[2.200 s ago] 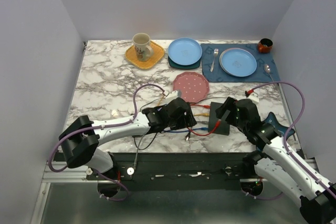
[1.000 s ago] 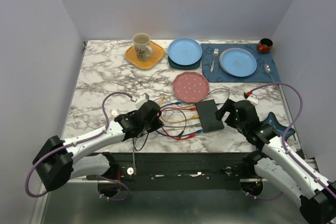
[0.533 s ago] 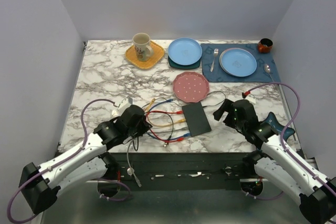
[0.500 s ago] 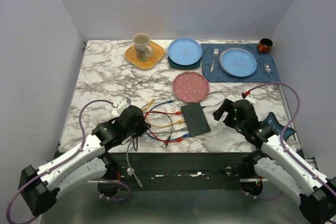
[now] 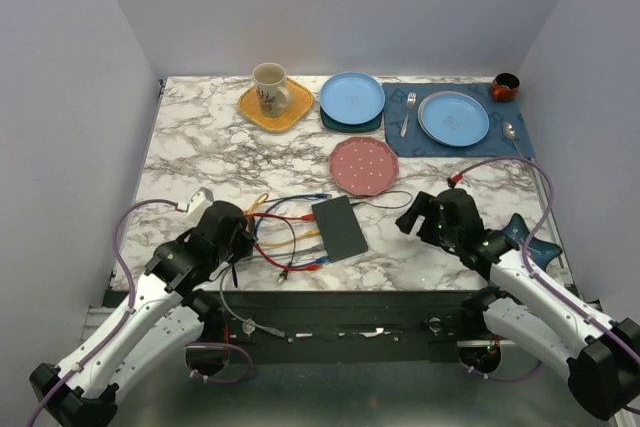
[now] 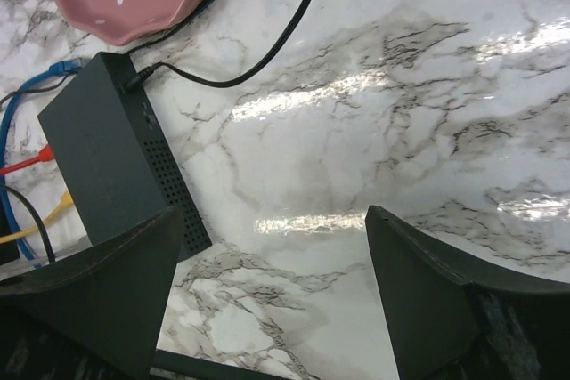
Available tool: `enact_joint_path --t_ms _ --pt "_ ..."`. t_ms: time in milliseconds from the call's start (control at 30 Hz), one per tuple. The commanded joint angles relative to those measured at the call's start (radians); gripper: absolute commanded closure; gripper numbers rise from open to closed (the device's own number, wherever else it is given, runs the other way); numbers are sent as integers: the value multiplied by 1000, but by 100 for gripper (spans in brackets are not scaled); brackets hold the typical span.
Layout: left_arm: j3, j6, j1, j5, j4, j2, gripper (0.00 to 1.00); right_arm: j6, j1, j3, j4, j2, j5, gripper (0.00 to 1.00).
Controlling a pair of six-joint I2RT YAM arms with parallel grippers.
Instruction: Pull the plug from the switch port
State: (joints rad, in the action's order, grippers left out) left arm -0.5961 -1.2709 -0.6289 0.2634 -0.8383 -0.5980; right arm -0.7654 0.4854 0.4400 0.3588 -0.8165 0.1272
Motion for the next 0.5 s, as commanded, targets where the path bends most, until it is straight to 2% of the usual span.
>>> enact_joint_path --t_ms 0,167,300,467 --pt "-88 53 69 122 -56 11 96 50 8 34 -70 -78 -122 10" --pt "-146 105 146 131 -65 -25 94 71 34 77 -89 -130 -175 14" --pt "-162 148 248 111 -53 -68 94 83 58 101 -96 -168 -182 16" --pt "-159 176 388 -7 13 -129 95 89 78 112 -100 -188 -184 16"
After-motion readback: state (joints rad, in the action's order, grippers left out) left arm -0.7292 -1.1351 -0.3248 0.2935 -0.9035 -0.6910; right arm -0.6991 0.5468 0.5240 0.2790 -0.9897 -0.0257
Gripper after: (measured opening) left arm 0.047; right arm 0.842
